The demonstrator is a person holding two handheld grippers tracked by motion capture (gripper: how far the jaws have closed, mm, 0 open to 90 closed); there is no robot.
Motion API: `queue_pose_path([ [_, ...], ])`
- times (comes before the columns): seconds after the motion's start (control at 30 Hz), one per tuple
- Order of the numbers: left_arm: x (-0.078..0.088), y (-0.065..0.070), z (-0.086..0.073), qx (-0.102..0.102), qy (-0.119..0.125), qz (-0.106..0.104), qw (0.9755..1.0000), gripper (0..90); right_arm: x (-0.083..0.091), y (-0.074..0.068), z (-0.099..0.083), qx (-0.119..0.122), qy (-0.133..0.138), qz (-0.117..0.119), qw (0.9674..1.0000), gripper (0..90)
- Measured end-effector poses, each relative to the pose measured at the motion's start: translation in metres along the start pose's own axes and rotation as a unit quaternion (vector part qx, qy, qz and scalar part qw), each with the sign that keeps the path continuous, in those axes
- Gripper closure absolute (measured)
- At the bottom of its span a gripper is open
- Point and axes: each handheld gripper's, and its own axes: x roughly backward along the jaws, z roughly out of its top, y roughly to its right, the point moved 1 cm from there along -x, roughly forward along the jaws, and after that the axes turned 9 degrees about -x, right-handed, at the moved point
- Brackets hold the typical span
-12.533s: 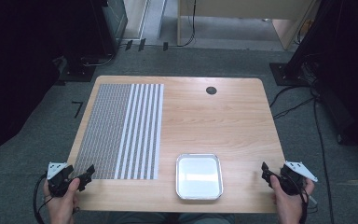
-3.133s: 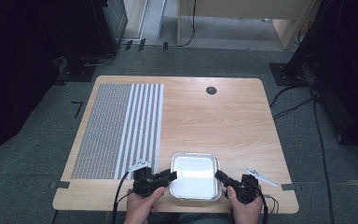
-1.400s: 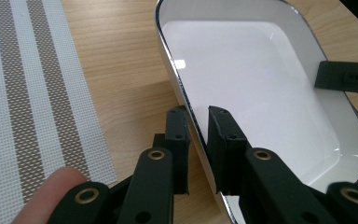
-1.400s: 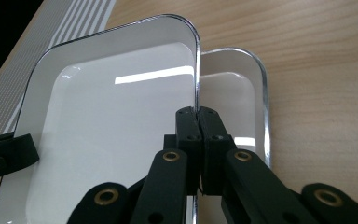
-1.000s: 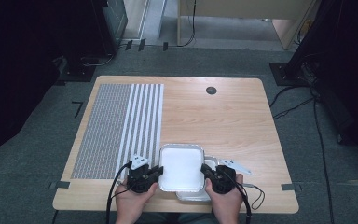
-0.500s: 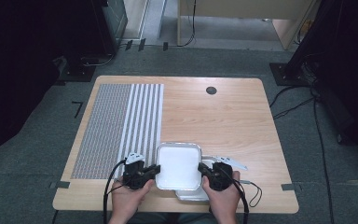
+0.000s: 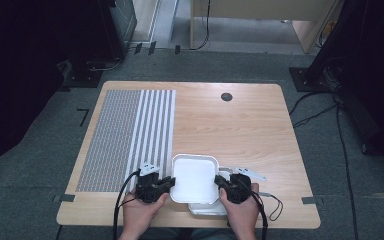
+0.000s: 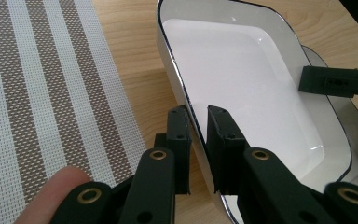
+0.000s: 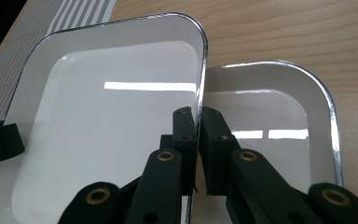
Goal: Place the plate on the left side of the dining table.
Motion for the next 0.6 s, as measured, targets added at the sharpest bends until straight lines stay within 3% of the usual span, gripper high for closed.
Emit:
queue_pose_path([
  [0.37,-0.0009,-0.0004,-0.0013,-0.002,-0.006,-0.004,1.0000,80.8,-0.0052,-0.0006,0.0075,0.017,0.008,-0.010,0.9998,84.5],
  [0.6,-0.0002,-0.0016,-0.0016,-0.004,-0.010,-0.002,0.9999,80.8,-0.0047,-0.0021,0.0074,0.002,0.010,-0.004,0.9999,87.2],
])
